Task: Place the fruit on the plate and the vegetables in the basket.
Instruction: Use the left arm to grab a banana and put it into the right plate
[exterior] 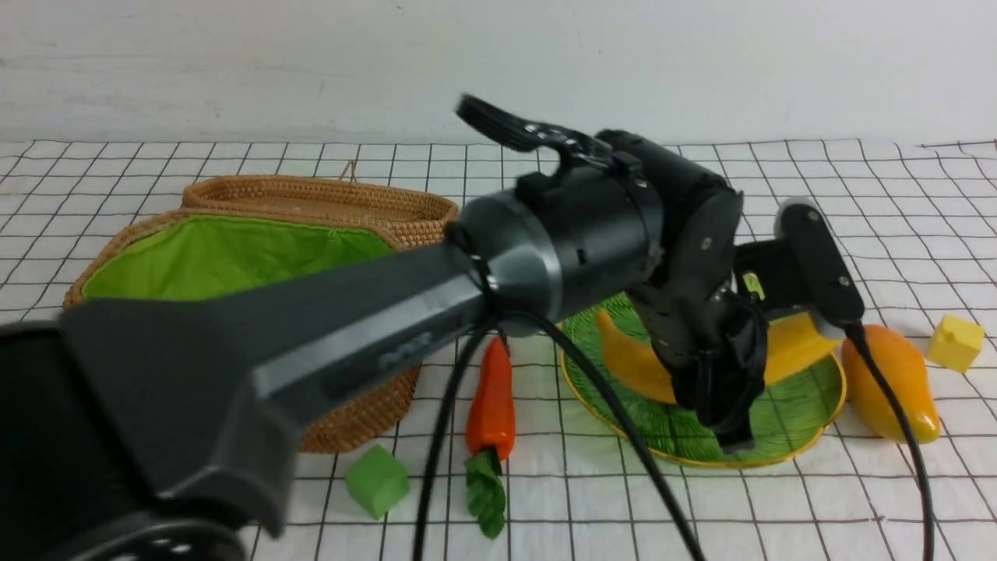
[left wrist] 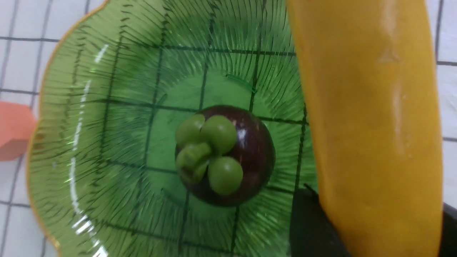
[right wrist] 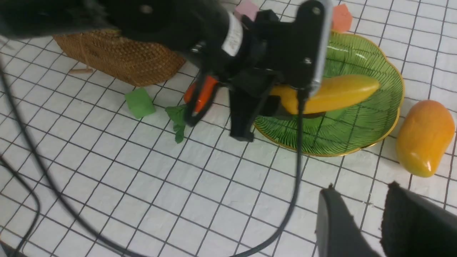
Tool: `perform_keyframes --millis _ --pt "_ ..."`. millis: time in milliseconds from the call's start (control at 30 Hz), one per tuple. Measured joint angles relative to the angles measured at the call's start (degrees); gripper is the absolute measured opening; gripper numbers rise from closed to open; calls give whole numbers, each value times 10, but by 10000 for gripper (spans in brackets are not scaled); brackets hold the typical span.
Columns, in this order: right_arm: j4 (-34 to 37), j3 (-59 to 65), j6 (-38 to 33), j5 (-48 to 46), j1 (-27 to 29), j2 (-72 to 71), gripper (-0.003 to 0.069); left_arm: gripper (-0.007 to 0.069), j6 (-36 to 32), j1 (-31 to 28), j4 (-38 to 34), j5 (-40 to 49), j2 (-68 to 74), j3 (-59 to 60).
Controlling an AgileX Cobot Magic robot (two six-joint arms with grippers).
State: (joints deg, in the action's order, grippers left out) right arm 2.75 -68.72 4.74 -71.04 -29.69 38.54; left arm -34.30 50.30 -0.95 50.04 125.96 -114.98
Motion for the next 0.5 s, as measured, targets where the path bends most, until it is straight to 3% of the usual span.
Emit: perform_keyframes --millis 133,367,433,467,500 --pt "5 0 0 -14 0 0 225 300 14 0 1 33 72 -87" --pt "10 0 0 -14 0 0 225 322 13 -1 1 26 96 -110" --pt "11 0 0 -14 0 0 225 409 14 -2 1 3 97 -110" --pt "11 0 0 -14 0 0 225 409 14 -2 1 2 97 -110" --pt "11 0 0 -14 0 0 225 479 14 -3 3 -2 97 -111"
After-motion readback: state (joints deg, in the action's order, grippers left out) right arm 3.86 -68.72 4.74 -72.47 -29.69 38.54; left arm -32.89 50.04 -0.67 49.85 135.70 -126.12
